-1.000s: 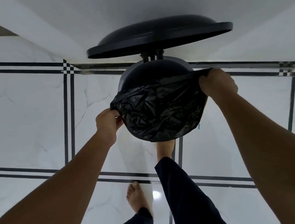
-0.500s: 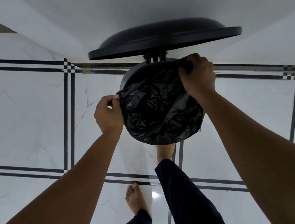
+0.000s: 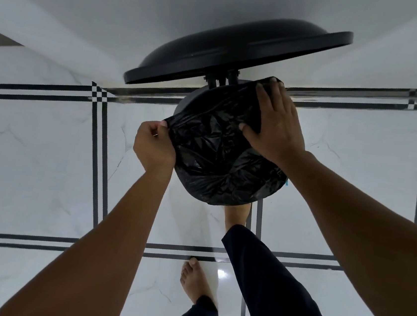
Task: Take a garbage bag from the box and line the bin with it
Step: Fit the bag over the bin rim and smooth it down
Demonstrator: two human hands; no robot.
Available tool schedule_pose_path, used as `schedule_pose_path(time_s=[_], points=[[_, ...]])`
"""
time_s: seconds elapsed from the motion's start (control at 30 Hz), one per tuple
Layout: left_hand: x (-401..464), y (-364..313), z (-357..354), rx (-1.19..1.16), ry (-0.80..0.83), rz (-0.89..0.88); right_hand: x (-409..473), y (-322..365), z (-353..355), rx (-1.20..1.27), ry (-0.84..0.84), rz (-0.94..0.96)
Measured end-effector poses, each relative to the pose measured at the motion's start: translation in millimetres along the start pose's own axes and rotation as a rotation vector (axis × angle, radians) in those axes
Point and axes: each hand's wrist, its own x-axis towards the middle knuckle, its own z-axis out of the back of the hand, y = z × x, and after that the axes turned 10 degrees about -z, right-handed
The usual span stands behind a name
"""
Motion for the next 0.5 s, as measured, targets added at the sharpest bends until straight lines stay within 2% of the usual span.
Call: schedule_pose_path(time_s=[0.07,0.17,0.23,0.3,0.4,0.47,0.5], points=[[-8,0,-1,-0.025,0.076,-0.188,1,-1,-1,-0.05,0.001,0.04],[-10,4,-8,0.026,0.312,-0.529,7,0,0,-0.072,0.028,0.054],[-5,6,-14,0.077,0.387,-0.603,16,3,2,-0.088,0.057,0.057],[4,3,-16,0.061,0.384,-0.528,26,9,7,-0.066,0.092,0.05],[24,-5,-21,0.026,0.383,-0.247,38,14,13,-0.011,0.135,0.023],[36,-5,-20,0.088,0.379,-0.08,36,17,13,-0.009,0.043,-0.001],[39,-4,-17,0.14,0.319,-0.09,30,18,12,-0.003,-0.054,-0.003]])
